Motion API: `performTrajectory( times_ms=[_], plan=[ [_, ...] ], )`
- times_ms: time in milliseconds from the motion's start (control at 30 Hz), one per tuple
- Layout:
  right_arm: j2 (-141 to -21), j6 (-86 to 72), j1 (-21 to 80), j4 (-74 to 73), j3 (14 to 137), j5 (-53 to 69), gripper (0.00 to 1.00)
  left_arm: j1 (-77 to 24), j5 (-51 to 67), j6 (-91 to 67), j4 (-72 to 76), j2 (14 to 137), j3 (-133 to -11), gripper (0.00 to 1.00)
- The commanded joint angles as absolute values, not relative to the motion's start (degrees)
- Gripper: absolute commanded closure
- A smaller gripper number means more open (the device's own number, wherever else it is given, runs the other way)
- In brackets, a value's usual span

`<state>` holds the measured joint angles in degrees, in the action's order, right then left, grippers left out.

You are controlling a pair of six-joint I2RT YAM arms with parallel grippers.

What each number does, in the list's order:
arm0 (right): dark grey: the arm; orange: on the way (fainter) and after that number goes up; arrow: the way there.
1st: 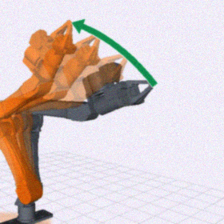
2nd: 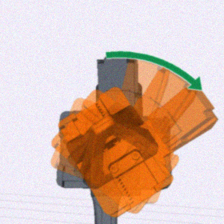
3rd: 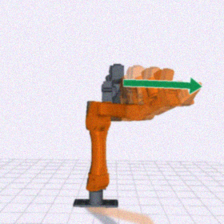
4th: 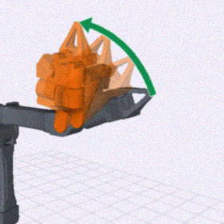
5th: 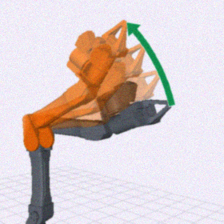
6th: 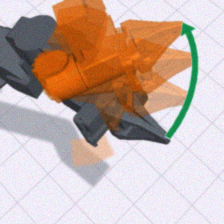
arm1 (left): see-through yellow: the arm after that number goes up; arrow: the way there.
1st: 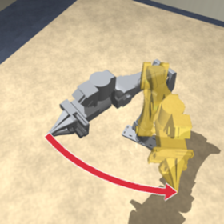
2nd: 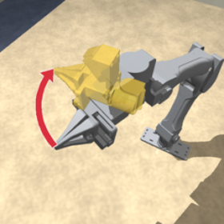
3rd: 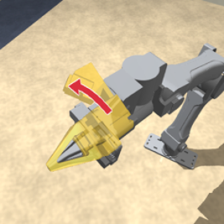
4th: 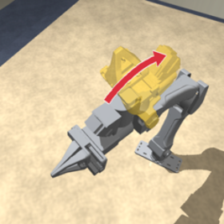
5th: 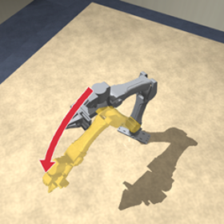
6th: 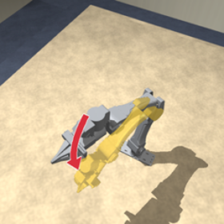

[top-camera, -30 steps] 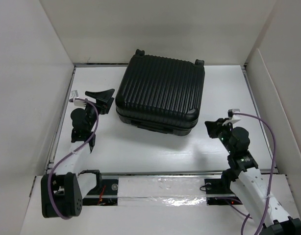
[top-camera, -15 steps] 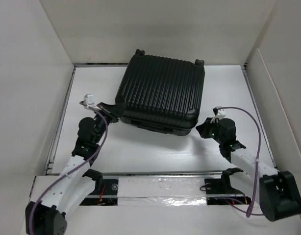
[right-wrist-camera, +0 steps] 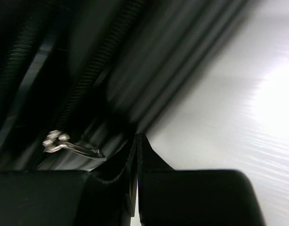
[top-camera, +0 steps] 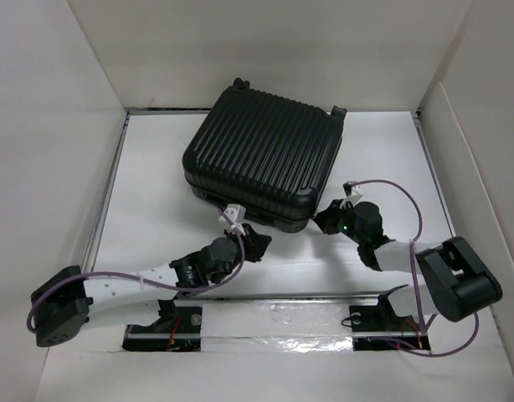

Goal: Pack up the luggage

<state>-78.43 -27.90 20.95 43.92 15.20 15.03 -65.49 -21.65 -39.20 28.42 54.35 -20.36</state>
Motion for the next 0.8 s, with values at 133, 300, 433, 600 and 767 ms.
performTrajectory(
  times_ms=[133, 300, 433, 600, 767],
  plan=[
    [-65.0, -25.8, 22.9, 33.3, 17.1, 9.1, 0.89, -65.7, -27.1, -41.2, 34.9, 61.7, -19.2, 0.93],
    [-53.1, -20.1, 23.9, 19.4, 15.1, 7.6, 0.69, -65.7, -25.4, -39.6, 37.9, 64.1, -19.4, 0.9],
    [-46.4, -17.0, 23.9, 15.2, 13.4, 6.9, 0.56, -65.7, -23.3, -37.9, 38.4, 67.6, -22.3, 0.9],
    [-47.2, -14.8, 23.9, 20.6, 12.9, 9.3, 0.52, -64.5, -20.8, -36.9, 39.1, 68.8, -23.6, 0.9],
    [-52.4, -12.4, 23.9, 21.4, 16.8, 11.7, 0.53, -64.0, -20.2, -36.3, 39.5, 70.1, -24.5, 0.9]
  ],
)
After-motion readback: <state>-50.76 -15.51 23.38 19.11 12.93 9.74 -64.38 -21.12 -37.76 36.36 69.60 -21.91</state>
